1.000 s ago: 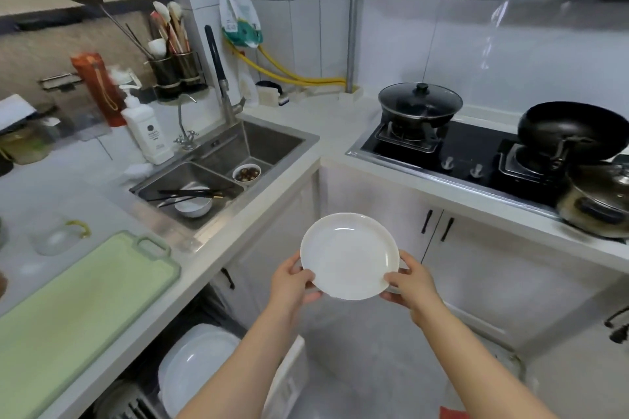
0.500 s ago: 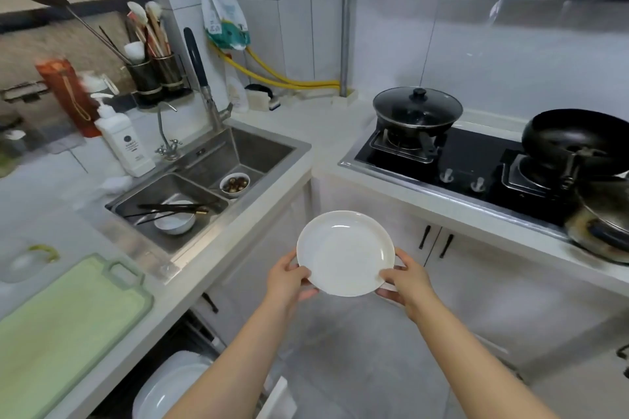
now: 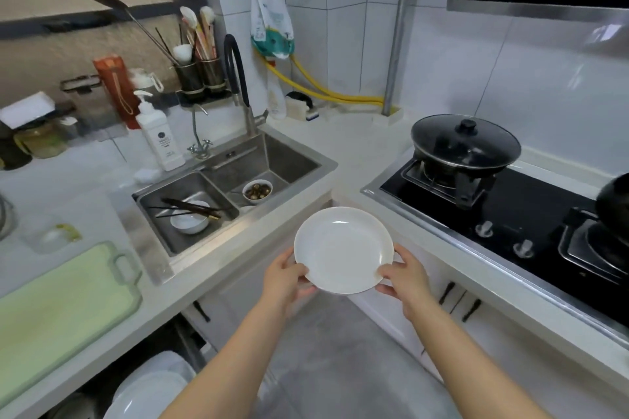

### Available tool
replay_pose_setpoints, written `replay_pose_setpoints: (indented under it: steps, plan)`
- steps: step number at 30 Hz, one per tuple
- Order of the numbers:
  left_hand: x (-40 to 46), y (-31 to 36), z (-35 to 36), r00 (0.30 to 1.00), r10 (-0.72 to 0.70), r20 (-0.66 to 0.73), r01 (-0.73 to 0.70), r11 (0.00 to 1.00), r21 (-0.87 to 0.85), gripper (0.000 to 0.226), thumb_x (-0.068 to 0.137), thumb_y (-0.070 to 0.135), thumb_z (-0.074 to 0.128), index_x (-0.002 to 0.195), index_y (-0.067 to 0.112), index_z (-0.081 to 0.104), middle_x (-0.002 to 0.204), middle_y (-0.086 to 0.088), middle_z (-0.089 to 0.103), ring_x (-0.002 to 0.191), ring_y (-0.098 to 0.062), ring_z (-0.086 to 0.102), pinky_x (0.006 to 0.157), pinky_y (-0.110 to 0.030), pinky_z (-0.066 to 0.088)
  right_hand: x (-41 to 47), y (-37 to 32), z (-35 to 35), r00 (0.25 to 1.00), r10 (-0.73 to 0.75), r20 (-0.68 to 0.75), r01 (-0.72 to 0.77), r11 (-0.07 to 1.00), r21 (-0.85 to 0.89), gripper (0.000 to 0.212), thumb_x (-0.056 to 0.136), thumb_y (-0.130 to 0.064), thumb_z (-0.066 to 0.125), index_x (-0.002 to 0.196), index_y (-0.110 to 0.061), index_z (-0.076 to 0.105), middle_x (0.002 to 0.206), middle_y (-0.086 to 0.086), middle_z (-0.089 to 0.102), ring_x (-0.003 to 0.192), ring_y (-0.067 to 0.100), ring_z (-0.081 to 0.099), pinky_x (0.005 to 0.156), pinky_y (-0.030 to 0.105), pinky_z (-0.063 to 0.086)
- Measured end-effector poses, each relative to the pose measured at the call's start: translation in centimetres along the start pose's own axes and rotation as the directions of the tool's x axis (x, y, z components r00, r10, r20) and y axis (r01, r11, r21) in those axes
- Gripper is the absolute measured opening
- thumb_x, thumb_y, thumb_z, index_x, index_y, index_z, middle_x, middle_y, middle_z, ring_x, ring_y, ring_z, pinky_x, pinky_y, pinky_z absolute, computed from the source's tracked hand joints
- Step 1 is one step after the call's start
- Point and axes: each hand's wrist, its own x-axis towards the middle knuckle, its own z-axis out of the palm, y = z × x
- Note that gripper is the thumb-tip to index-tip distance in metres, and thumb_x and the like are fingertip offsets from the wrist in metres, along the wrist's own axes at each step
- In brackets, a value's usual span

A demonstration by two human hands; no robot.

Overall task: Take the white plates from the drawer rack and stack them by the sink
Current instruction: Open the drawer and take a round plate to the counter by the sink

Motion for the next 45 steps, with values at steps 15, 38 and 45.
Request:
replay_pose_setpoints:
  steps: [15,38,45]
  plan:
    - [11.6,7.4,1.2,0.998,0.059,0.021,-0.059,0.998,-0.011,0.057,0.079,-0.013,0.048,0.13,0.013,0.051,0.101,-0.016,0.066,0.061,-0.019,0.067,0.047,-0.026,0.056,10.6,-5.2,6.3,0.992,-0.116,-0.045,0.116,0.993,-0.012,0.031,0.083,-0.002,0.052,0.107,-0.021,0.058,0.113,0.004,0.064,0.094,0.02,0.063,0.057,0.035,0.059]
    - [27.5,13.6,8.3,0.985,0.104,-0.139,-0.106,0.994,-0.003,0.05,0.078,-0.006,0.048,0.118,0.021,0.061,0.098,0.002,0.066,0.074,-0.018,0.067,0.05,-0.023,0.055,30.7,-13.7,10.3,0.995,-0.048,0.085,0.055,0.996,-0.072,0.031,0.083,-0.003,0.045,0.108,-0.016,0.057,0.111,0.006,0.062,0.088,0.024,0.066,0.057,0.035,0.059]
    - [32.6,15.9,8.7,0.984,0.085,-0.157,-0.088,0.996,-0.016,0.055,0.08,-0.009,0.048,0.125,0.02,0.056,0.105,0.002,0.066,0.074,-0.019,0.066,0.065,-0.034,0.06,34.9,-14.6,12.4,0.997,-0.046,0.063,0.05,0.996,-0.077,0.027,0.082,-0.005,0.046,0.102,-0.019,0.059,0.109,0.005,0.062,0.094,0.023,0.063,0.057,0.033,0.058]
